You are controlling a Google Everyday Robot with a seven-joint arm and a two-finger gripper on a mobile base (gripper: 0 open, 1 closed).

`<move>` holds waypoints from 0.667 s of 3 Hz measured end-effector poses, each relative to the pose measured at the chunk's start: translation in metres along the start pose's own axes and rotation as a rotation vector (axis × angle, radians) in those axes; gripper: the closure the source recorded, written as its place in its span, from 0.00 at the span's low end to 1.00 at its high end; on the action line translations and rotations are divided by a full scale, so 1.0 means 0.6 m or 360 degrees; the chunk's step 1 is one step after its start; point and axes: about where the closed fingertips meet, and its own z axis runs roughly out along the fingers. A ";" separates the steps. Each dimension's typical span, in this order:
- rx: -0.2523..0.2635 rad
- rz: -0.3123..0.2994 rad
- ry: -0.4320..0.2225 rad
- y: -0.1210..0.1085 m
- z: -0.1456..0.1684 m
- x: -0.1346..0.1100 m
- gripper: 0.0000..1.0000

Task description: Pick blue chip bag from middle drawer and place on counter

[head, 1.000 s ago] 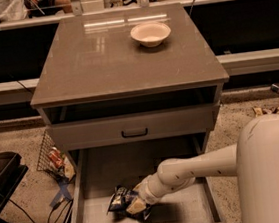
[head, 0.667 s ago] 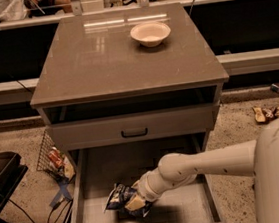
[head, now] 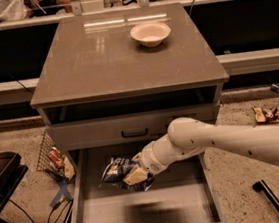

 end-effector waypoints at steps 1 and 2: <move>0.0025 -0.0024 -0.0015 0.015 -0.075 -0.069 1.00; 0.0096 -0.0062 -0.0036 0.029 -0.150 -0.146 1.00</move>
Offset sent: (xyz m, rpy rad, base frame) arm 0.0143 -0.0154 0.2116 -0.0011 -0.1434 -0.0547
